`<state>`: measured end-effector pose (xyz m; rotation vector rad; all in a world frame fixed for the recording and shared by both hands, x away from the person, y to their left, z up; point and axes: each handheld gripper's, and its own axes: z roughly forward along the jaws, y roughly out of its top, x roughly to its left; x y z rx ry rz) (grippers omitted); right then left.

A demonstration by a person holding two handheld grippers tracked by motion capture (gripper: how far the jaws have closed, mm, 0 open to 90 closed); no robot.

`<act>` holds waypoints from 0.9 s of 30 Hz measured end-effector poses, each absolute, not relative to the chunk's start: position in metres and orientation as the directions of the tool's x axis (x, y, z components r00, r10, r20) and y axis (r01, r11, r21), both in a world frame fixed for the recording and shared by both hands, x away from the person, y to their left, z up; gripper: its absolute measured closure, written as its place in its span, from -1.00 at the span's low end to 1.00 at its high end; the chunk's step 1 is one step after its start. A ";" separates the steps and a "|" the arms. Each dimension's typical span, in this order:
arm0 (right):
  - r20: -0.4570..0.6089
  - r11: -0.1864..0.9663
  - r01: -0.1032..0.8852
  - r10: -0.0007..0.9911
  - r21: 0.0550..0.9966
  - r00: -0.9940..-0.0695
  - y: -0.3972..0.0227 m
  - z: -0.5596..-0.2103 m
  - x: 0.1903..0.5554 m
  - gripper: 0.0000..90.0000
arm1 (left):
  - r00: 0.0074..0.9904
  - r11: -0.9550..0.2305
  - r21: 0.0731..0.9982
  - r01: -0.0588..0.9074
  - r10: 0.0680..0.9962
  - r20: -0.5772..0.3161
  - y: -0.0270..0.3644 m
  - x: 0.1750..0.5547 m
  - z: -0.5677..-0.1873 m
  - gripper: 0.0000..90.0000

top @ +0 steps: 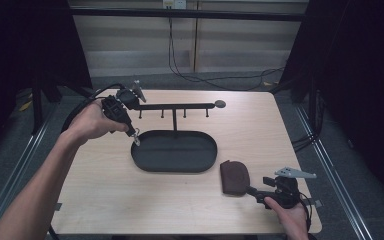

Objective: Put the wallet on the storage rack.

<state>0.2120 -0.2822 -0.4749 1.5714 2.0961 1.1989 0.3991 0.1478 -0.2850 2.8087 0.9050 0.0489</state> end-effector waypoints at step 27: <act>0.266 0.075 0.673 0.883 0.736 -0.388 -0.282 -0.475 0.212 -0.58 | 0.792 -0.780 0.164 0.604 0.610 -0.013 0.134 0.432 -0.283 0.99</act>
